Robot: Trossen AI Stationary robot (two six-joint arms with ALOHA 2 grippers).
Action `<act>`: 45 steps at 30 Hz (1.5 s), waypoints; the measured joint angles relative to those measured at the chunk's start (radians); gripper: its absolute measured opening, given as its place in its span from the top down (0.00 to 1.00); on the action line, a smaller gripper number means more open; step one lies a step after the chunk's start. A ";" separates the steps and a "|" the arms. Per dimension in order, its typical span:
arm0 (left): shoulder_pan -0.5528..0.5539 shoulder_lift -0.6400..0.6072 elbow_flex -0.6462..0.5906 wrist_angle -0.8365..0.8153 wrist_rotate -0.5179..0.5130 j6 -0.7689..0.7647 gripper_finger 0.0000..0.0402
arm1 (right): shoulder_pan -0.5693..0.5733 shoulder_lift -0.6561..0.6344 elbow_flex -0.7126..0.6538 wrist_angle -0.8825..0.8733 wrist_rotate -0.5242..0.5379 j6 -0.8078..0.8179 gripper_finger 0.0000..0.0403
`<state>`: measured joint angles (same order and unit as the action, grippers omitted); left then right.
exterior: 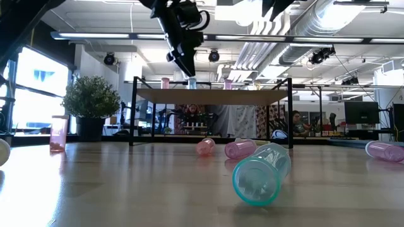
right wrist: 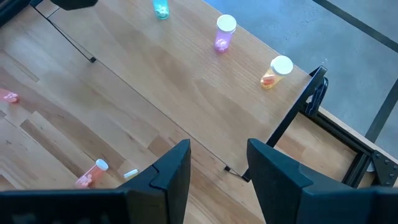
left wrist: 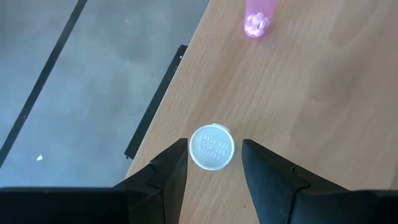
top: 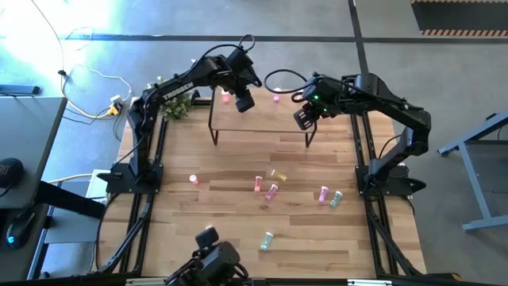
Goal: Pick and place medicine bottles onto shelf by color
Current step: Put the bottom left blue pill bottle on the shelf, then put the bottom left yellow pill bottle on the shelf aligned with the other yellow pill bottle
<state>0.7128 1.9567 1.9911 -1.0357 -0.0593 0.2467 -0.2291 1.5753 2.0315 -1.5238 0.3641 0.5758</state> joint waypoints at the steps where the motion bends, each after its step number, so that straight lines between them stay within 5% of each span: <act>1: 0.000 -0.002 0.000 -0.003 0.000 0.000 0.64 | 0.000 0.000 0.000 0.000 0.000 0.000 0.63; 16: -0.035 -0.145 0.000 -0.231 0.081 -0.104 0.64 | 0.000 0.000 0.000 -0.022 -0.044 -0.001 0.63; 23: -0.142 -0.228 0.000 -0.371 0.138 -0.194 0.64 | 0.010 -0.006 -0.033 -0.048 -0.055 0.009 0.63; 29: -0.270 -0.306 -0.053 -0.360 0.138 -0.288 0.64 | 0.060 -0.045 -0.190 -0.044 -0.085 0.005 0.63; 45: -0.653 -0.524 -0.470 -0.273 0.027 -1.091 0.64 | 0.166 -0.207 -0.458 0.045 -0.133 0.184 0.63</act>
<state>0.0603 1.4322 1.5208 -1.3090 -0.0320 -0.8439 -0.0634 1.3686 1.5731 -1.4790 0.2310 0.7595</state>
